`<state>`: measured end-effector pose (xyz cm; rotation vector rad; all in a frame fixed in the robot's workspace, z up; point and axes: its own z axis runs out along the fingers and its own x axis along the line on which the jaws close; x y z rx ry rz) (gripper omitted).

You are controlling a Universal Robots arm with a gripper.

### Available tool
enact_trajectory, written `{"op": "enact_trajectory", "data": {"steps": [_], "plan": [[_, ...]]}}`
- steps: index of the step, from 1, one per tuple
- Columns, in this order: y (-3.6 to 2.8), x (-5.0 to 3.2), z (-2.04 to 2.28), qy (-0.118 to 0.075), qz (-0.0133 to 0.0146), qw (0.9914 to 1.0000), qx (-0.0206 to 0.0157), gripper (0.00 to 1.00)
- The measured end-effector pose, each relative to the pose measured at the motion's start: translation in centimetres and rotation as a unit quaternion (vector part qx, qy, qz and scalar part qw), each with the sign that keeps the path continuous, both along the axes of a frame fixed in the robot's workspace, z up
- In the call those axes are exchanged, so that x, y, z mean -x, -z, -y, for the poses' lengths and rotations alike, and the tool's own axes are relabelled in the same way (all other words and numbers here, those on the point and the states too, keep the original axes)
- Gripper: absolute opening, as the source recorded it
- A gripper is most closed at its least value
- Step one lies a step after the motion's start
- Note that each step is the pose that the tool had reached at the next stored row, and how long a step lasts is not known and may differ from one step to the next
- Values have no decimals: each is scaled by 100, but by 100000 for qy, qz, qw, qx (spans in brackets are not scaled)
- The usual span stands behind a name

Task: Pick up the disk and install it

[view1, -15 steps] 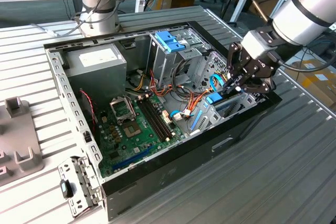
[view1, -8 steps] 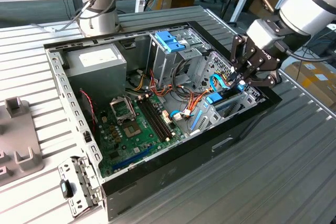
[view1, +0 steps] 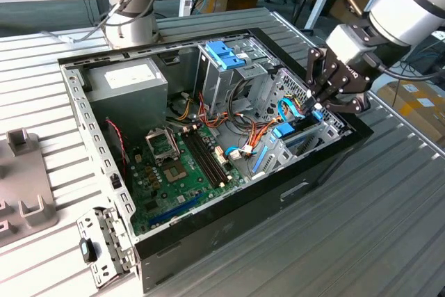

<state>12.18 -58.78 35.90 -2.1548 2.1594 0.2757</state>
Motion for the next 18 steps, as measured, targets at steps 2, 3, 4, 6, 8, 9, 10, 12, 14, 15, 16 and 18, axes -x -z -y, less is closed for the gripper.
{"op": "enact_trajectory", "data": {"steps": [2,3,4,6,8,9,10,12,14,15,16,18], "plan": [[37,-10,1,3,-390,99999,248,11],[51,-9,0,8,-466,99999,214,11],[59,-11,0,-3,-491,99999,150,11],[73,-10,0,-3,-538,99999,-16,11],[88,-10,0,-3,-589,99998,-92,11],[95,-10,0,-2,-613,99998,-114,11],[102,-10,0,-2,-640,99998,-143,11],[120,-10,0,-5,-714,99997,-207,11],[138,-10,0,-3,-798,99996,-255,11],[152,-10,0,-4,-871,99996,-271,11],[162,-10,0,-1,-921,99995,-304,11],[173,-10,1,-2,-945,99995,-356,11]]}}
